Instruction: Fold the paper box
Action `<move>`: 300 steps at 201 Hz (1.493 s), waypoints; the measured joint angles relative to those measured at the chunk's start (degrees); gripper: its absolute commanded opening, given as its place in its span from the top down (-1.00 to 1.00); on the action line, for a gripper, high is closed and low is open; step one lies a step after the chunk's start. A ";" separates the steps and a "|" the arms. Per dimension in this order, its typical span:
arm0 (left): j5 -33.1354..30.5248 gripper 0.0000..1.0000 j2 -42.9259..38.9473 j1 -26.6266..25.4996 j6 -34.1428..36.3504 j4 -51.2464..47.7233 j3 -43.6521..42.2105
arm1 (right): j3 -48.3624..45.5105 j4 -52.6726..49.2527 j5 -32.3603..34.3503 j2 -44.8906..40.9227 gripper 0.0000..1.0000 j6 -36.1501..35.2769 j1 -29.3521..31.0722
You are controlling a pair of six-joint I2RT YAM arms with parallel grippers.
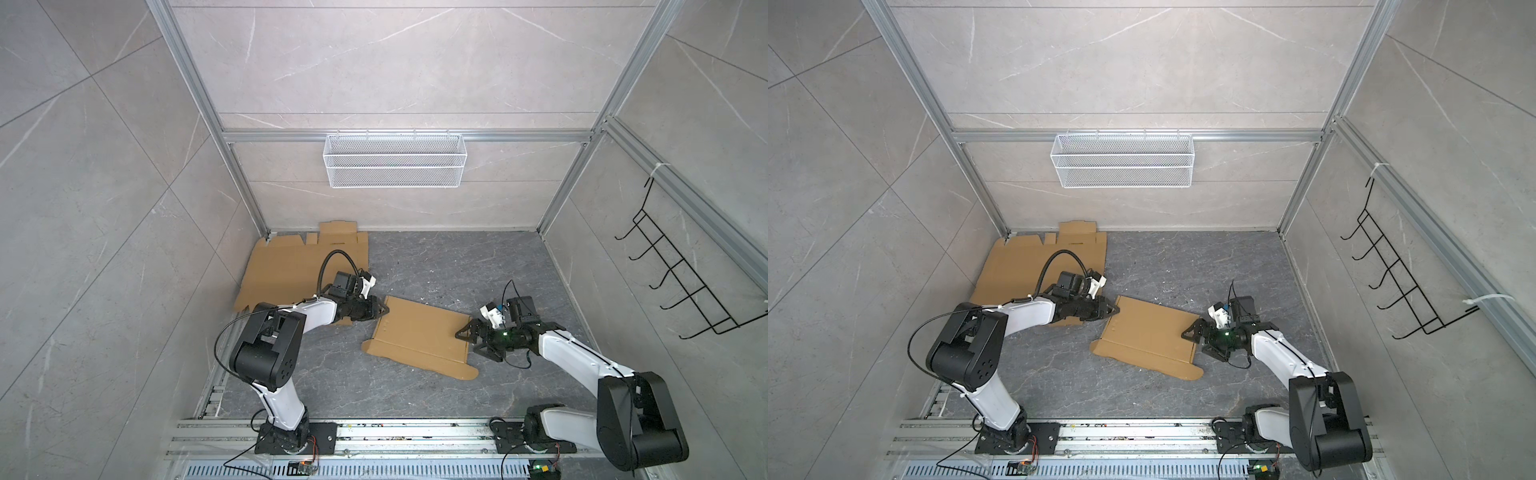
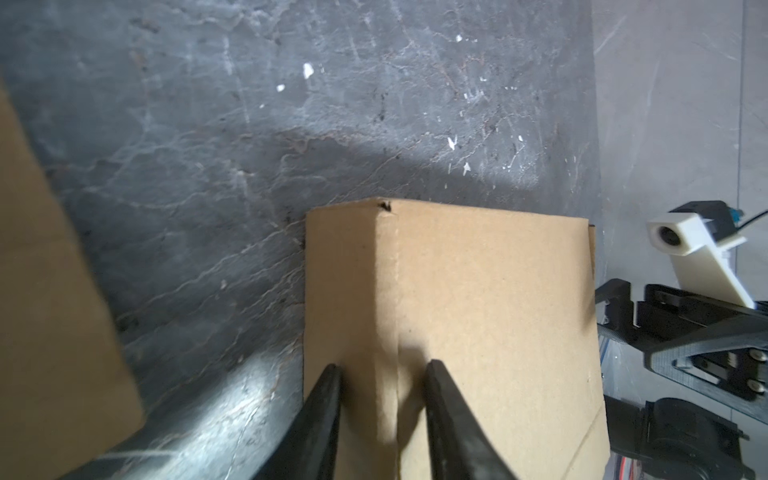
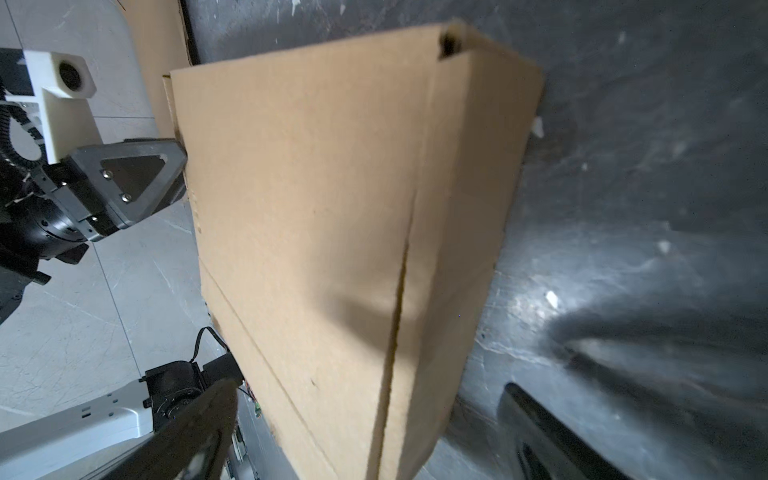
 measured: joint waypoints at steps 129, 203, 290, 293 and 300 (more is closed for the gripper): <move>8.09 0.55 3.69 3.58 -0.35 -1.09 1.77 | -7.39 15.34 -5.33 3.17 -0.98 8.98 0.22; 8.04 0.46 4.00 4.24 -0.33 -1.05 2.21 | -9.99 29.94 -8.22 7.74 -0.65 16.26 3.32; 1.42 -0.31 -7.04 4.52 -4.31 -5.35 0.39 | -11.63 39.32 -10.62 8.33 -0.05 26.18 3.82; 0.76 -0.34 -8.07 4.52 -4.20 -6.10 0.63 | -11.58 39.43 -10.82 8.33 -0.04 26.64 3.74; -0.72 -0.42 -10.34 4.50 -3.50 -7.89 1.40 | -11.39 39.71 -11.32 8.33 -0.04 27.54 3.54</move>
